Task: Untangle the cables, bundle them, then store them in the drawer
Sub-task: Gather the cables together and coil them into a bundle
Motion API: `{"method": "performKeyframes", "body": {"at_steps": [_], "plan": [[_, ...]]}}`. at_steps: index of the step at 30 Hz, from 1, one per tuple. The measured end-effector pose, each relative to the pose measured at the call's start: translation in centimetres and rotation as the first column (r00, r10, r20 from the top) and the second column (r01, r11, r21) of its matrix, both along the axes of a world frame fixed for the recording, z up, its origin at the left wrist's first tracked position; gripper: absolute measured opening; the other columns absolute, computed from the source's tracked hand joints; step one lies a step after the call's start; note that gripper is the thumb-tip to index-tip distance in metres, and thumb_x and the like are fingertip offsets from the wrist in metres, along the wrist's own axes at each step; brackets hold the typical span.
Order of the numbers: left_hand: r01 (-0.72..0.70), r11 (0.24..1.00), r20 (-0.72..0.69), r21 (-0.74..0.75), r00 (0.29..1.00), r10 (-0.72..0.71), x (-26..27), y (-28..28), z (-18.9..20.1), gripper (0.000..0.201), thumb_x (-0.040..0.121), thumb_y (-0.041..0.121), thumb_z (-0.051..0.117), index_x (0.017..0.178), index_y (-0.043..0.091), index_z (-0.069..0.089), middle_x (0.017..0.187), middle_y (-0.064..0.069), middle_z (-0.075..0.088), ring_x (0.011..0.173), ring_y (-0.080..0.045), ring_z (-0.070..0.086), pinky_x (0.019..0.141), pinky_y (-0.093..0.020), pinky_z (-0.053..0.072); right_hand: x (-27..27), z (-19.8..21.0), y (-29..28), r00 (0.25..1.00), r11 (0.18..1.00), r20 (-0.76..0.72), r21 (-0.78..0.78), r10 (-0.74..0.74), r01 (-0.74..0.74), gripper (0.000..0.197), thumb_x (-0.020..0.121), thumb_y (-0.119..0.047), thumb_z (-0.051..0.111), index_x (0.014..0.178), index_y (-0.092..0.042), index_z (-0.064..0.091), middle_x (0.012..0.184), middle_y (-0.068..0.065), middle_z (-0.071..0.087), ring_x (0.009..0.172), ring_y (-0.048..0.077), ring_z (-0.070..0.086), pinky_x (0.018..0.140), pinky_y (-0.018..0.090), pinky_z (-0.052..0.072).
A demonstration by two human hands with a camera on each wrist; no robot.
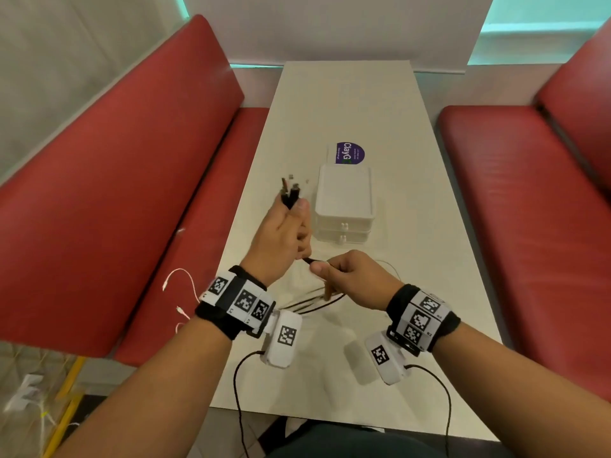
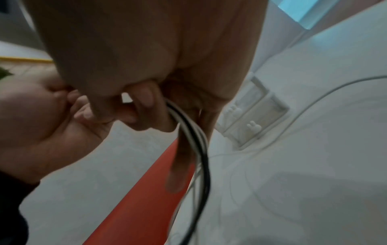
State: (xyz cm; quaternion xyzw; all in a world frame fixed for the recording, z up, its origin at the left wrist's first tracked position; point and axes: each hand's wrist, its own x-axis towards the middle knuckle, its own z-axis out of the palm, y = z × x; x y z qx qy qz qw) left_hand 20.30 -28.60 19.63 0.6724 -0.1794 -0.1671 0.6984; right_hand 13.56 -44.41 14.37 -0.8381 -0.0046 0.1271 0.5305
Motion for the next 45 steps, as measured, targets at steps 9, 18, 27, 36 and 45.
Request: {"method": "performKeyframes", "body": {"at_steps": [9, 18, 27, 36, 45], "plan": [[-0.022, 0.962, 0.183, 0.271, 0.983, -0.030, 1.9, 1.8, 0.0, 0.017, 0.097, 0.039, 0.050, 0.081, 0.042, 0.045, 0.057, 0.013, 0.039, 0.049, -0.013, 0.036, 0.051, -0.035, 0.035, -0.9, 0.1, -2.8, 0.997, 0.960, 0.075, -0.279, 0.032, -0.010, 0.058, 0.096, -0.058, 0.055, 0.068, -0.007, 0.055, 0.050, -0.007, 0.054, 0.046, 0.008, 0.044, 0.053, 0.025, 0.038], [-0.012, 0.539, 0.336, 0.843, 0.793, -0.508, 0.8, 3.0, -1.4, 0.051, 0.078, 0.047, 0.078, 0.104, 0.032, 0.036, 0.101, 0.013, 0.064, 0.082, -0.010, 0.061, 0.071, -0.033, 0.051, -1.6, 1.0, -6.1, 0.995, 0.898, 0.102, -0.437, 0.000, 0.045, 0.055, 0.093, -0.065, 0.055, 0.067, -0.018, 0.066, 0.048, -0.006, 0.049, 0.044, 0.009, 0.044, 0.051, 0.025, 0.041], [-0.098, 0.445, 0.318, 0.890, 0.833, -0.452, 2.1, 5.4, -2.3, 0.034, 0.086, 0.044, 0.074, 0.098, 0.028, 0.046, 0.093, 0.016, 0.070, 0.061, 0.001, 0.050, 0.059, -0.026, 0.036, -2.5, 0.4, -7.4, 0.998, 0.912, 0.029, -0.409, 0.051, -0.034, 0.034, 0.099, -0.052, 0.055, 0.082, -0.027, 0.070, 0.055, -0.006, 0.048, 0.048, 0.007, 0.042, 0.053, 0.017, 0.034], [-0.253, 0.502, 0.426, 0.827, 0.865, -0.266, 2.0, 7.4, -3.1, 0.033, 0.084, 0.043, 0.076, 0.090, 0.030, 0.046, 0.084, 0.014, 0.067, 0.067, -0.008, 0.059, 0.065, -0.037, 0.048, -2.0, 1.3, -8.1, 0.999, 0.955, -0.047, -0.294, 0.018, -0.031, 0.022, 0.093, -0.038, 0.068, 0.081, -0.020, 0.068, 0.056, -0.005, 0.053, 0.051, 0.010, 0.049, 0.057, 0.025, 0.040], [-0.330, 0.507, 0.436, 0.796, 0.894, -0.104, 2.4, 10.2, -3.1, 0.034, 0.081, 0.036, 0.079, 0.082, 0.027, 0.047, 0.067, 0.017, 0.057, 0.063, -0.008, 0.055, 0.061, -0.036, 0.040, -2.0, 1.8, -10.5, 0.992, 0.905, -0.059, -0.419, -0.113, 0.078, 0.041, 0.088, -0.051, 0.072, 0.066, -0.017, 0.071, 0.048, -0.004, 0.055, 0.039, 0.007, 0.044, 0.047, 0.020, 0.038]]}}
